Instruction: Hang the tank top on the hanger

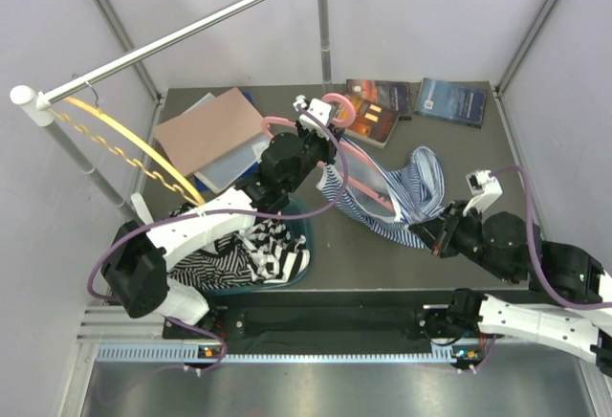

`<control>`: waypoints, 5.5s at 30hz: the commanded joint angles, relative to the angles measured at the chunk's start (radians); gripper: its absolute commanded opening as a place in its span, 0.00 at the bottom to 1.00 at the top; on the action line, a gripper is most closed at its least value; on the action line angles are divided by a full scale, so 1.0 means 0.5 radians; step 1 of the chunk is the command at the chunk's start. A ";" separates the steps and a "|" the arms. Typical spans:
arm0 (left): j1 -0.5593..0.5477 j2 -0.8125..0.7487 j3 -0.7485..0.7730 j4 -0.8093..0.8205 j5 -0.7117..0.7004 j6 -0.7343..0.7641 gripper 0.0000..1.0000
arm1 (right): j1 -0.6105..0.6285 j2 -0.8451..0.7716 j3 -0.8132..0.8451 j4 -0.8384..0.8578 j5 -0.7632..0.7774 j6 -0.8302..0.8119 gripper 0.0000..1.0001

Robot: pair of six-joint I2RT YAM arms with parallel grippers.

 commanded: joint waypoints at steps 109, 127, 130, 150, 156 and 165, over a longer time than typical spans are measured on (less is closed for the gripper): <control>-0.044 -0.386 -0.087 -0.386 0.664 -0.117 0.97 | -0.578 0.465 -0.199 0.755 -0.700 -1.079 0.00; -0.044 -0.966 -0.418 -0.769 0.207 -0.243 0.99 | -0.581 1.020 0.598 0.823 -0.678 -1.392 0.00; -0.044 -1.058 -0.455 -0.858 0.182 -0.243 0.99 | -0.581 1.176 0.822 0.832 -0.684 -1.450 0.00; -0.044 -1.316 -0.621 -1.042 0.001 -0.262 0.99 | -0.682 1.646 1.792 0.985 -0.709 -1.641 0.00; -0.044 -1.316 -0.624 -1.036 -0.011 -0.258 0.99 | -0.765 1.701 1.847 1.071 -0.816 -1.576 0.00; -0.044 -1.316 -0.630 -1.027 -0.017 -0.255 0.99 | -0.903 1.729 1.813 1.326 -0.960 -1.402 0.00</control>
